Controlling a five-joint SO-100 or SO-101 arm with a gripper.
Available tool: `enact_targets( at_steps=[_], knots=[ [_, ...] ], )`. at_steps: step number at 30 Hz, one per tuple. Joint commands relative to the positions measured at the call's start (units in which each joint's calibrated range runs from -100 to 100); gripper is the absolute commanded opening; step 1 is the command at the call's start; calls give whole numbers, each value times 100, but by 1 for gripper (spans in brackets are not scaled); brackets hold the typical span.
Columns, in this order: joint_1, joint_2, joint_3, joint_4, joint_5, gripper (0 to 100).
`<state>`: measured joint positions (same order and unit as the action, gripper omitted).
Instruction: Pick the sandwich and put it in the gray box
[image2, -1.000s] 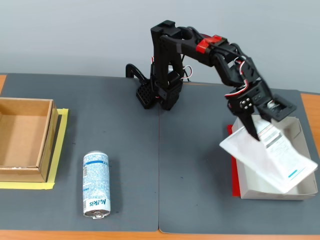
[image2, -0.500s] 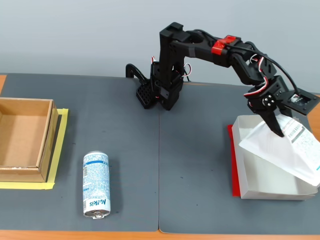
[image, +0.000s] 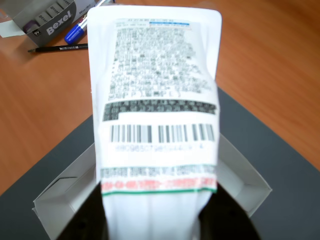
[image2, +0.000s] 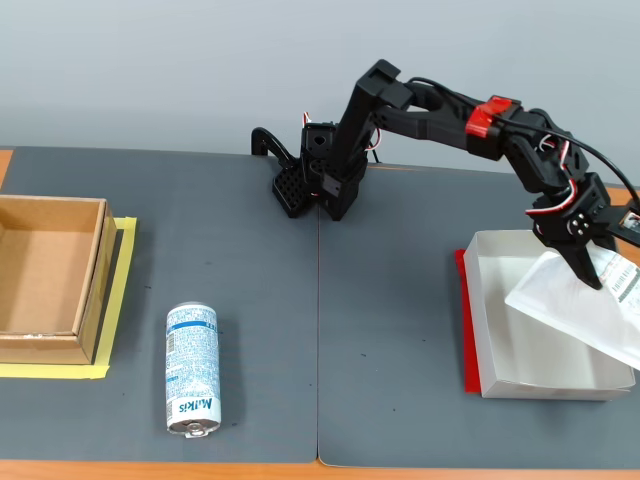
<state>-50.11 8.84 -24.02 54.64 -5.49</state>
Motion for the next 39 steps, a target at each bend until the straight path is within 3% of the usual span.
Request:
enact_targets(
  at_steps=[1,24,32,39],
  knots=[
    [-28,146,-515,-82,-5,2],
    [17,316,-443,13,10,2],
    [-13,316,-443,22,15,28],
    [-13,316,-443,343,10,32]
  ],
)
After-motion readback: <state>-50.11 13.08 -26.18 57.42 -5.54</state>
